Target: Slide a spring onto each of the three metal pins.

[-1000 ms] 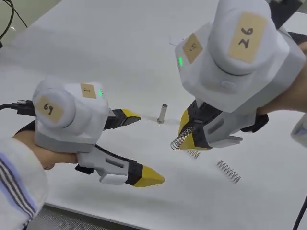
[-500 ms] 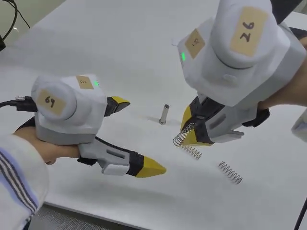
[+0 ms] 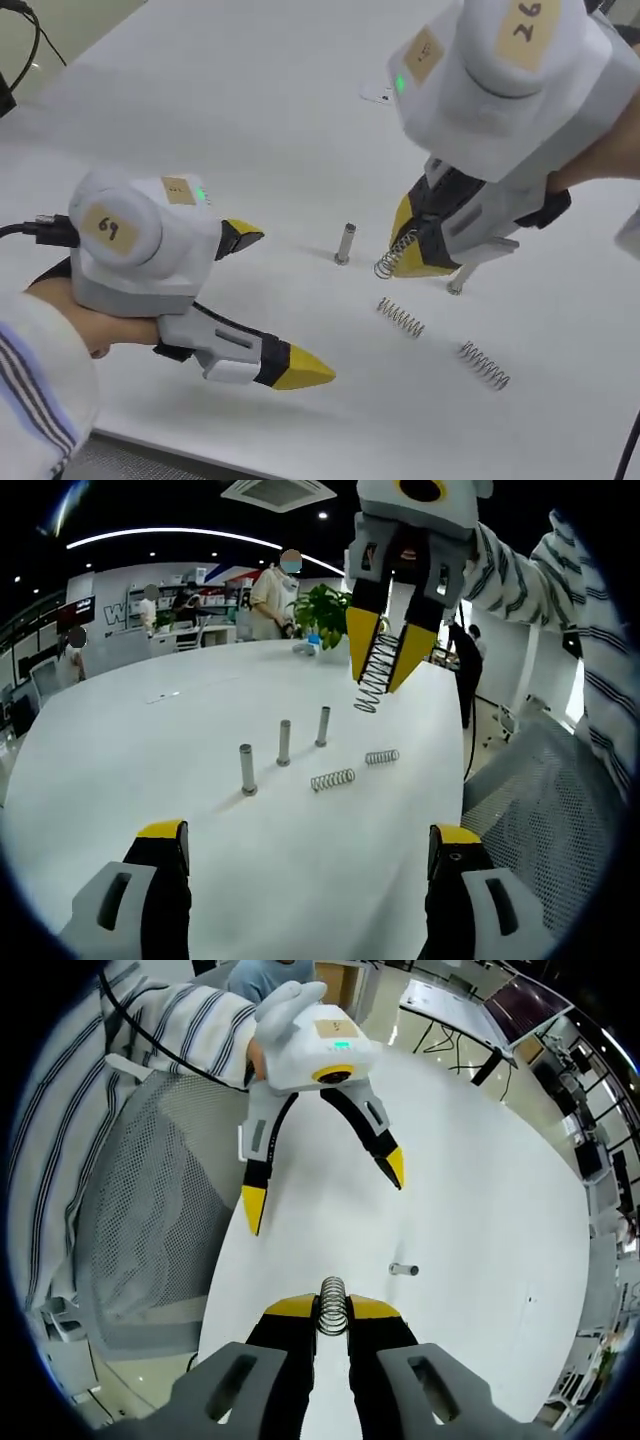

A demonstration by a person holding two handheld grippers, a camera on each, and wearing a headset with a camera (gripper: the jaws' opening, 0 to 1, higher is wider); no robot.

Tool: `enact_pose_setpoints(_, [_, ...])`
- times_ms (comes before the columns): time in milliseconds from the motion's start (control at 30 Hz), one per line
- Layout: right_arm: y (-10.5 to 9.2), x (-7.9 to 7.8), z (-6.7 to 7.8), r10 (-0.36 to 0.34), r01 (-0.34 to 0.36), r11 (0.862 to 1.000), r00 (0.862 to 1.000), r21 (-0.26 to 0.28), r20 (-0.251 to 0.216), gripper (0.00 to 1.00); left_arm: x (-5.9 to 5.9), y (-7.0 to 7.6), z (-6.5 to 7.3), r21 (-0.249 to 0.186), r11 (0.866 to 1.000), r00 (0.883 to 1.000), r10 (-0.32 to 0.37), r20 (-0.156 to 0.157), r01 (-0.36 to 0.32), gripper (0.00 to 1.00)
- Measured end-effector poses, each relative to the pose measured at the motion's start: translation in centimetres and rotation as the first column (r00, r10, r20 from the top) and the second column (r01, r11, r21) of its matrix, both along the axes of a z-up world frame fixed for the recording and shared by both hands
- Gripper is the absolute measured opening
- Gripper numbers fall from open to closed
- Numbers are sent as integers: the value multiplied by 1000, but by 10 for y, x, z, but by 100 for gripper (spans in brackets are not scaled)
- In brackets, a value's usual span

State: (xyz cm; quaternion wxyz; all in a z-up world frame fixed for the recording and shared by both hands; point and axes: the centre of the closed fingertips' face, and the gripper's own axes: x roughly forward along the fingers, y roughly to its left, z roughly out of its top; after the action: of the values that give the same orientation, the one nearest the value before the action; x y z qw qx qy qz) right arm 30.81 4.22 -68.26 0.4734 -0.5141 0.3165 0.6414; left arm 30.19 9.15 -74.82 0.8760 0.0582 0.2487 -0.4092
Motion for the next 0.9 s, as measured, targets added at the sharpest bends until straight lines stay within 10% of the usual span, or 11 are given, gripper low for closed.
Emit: enact_pose_setpoints(900, [10,62,-4,77,-71,991,996,-111,53,8,5,6,3,-12,999,1000,30,7,-30,98])
